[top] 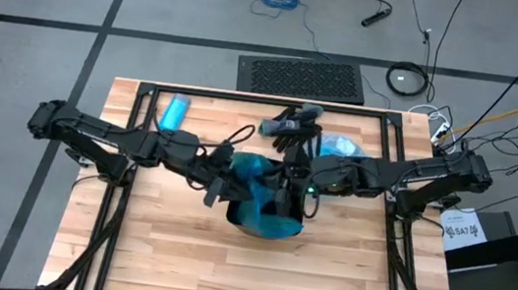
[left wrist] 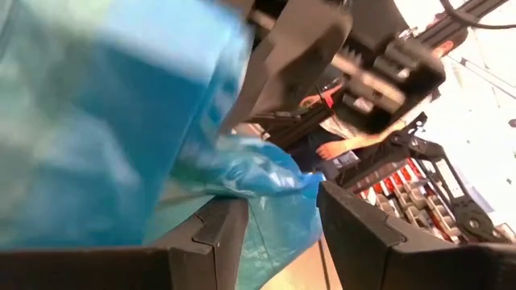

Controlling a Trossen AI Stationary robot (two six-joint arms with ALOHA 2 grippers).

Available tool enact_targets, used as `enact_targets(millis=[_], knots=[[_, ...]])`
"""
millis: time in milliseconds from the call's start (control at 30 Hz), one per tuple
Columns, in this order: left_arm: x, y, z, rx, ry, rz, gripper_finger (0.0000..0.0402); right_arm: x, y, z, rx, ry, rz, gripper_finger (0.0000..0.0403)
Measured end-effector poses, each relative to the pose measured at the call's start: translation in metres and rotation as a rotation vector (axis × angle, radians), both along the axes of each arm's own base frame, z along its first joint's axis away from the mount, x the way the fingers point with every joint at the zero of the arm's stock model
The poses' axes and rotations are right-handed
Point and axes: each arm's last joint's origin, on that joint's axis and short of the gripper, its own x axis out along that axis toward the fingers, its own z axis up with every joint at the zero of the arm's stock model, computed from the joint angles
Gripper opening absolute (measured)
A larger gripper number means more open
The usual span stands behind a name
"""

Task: Place trash/remove bag and relplace
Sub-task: Put the blue trash bag into the black trash bin

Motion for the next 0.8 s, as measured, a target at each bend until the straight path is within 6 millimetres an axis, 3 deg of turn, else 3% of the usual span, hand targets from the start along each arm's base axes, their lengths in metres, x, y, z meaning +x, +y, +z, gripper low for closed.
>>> enact_targets(millis=[167,400,633,800], knots=[[0.0,-0.001,0.0,-0.003,0.001,-0.019,0.0157,-0.009,-0.001,0.009,0.003,-0.021,0.002,0.0],[0.001,0.004,0.0,-0.001,0.001,0.014,0.0157,-0.01,0.001,-0.002,0.031,0.078,-0.007,0.0],[0.002,0.011,0.0,-0.001,0.001,0.042,0.0157,-0.01,0.006,0.0,0.028,0.051,0.012,0.0],[0.001,0.011,-0.002,0.0,0.025,0.042,0.0111,-0.01,0.007,0.003,0.015,0.025,0.018,0.0]])
